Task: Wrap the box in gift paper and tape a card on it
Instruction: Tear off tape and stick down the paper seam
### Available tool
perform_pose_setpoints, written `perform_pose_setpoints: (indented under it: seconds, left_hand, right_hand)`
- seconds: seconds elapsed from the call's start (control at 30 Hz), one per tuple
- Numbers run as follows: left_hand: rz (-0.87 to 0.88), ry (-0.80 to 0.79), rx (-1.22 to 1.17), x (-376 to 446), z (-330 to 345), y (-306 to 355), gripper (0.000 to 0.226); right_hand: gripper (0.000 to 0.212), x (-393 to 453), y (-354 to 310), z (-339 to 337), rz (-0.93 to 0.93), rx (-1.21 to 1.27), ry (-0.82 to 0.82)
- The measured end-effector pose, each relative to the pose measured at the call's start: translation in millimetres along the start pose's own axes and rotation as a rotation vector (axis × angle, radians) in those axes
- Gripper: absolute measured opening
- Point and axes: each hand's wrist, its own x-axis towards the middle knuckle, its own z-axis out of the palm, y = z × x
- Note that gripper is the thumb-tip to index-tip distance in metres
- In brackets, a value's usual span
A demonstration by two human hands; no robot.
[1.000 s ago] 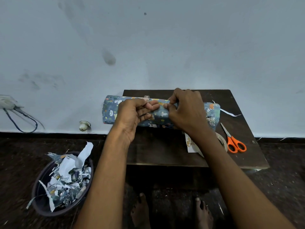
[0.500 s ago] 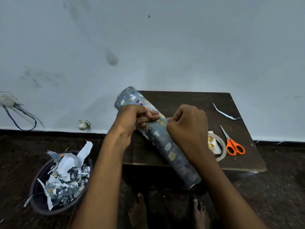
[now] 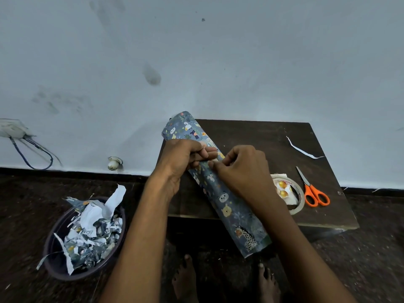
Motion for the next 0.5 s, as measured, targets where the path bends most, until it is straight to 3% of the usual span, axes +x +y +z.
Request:
perform_pose_setpoints:
  seconds: [0.17,0.3,0.5]
  left_hand:
    - [0.012,-0.022,-0.006,-0.6,-0.2,-0.3,0.027]
    - [0.031,-0.032,-0.059,-2.4,0.1,-0.9,0.012]
    - [0.049,0.001,-0.067,-0.9,-1.4,-1.3,0.03]
  right_hand:
    - [0.034,6.8,0.0,2.3,0.096,0.004,-0.06]
    - [0.03,7.0,-3.0,1.4,0.101,-0.005,-0.064]
    - [0.017,1.7,-7.6,1.4,0.091,-0.001,-0.011]
